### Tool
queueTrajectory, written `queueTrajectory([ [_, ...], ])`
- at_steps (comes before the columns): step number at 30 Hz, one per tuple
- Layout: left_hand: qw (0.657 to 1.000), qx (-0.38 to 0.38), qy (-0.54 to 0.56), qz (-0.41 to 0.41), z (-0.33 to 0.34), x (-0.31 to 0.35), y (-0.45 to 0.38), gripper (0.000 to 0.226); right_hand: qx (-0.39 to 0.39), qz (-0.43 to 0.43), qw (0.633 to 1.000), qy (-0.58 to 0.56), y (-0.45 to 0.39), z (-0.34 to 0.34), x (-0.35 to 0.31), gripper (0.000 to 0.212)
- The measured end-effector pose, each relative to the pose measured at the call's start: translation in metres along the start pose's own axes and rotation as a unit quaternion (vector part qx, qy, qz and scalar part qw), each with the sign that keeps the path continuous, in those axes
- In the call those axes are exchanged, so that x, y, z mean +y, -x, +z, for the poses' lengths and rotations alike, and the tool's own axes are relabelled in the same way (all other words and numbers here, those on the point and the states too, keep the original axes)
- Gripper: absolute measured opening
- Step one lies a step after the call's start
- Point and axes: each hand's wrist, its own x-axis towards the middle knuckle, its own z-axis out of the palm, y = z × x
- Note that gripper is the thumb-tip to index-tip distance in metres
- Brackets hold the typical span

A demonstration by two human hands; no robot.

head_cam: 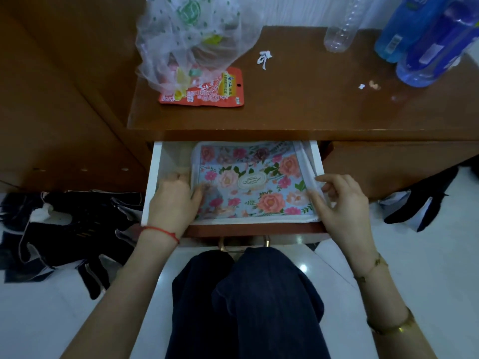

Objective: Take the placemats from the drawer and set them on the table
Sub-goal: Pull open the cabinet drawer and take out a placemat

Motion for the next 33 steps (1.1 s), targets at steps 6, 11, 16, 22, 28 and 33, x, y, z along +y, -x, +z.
queueTrajectory([
  [6,0.975,-0.197,-0.010,-0.103,0.006,0.001,-0.013,0.046,-0.066,0.069,0.995,-0.023,-0.005,-0.011,-0.014,0.034],
  [11,0.944,-0.297,-0.010,-0.141,0.001,0.003,-0.011,0.047,-0.094,0.123,0.987,-0.046,-0.007,-0.015,-0.024,0.035],
  [16,0.935,-0.307,0.020,-0.177,-0.010,0.011,-0.009,0.044,-0.106,0.143,0.982,-0.063,-0.008,-0.021,-0.027,0.032],
  [22,0.939,-0.266,0.108,-0.192,-0.028,0.017,0.006,0.040,-0.122,0.175,0.974,-0.075,-0.003,-0.030,-0.028,0.025],
  [28,0.899,-0.232,0.269,-0.255,-0.060,0.036,0.027,0.042,-0.166,0.239,0.952,-0.098,0.007,-0.054,-0.040,0.013],
  [33,0.883,-0.206,0.339,-0.253,-0.098,0.055,0.060,0.045,-0.176,0.253,0.943,-0.124,0.019,-0.092,-0.060,0.011],
])
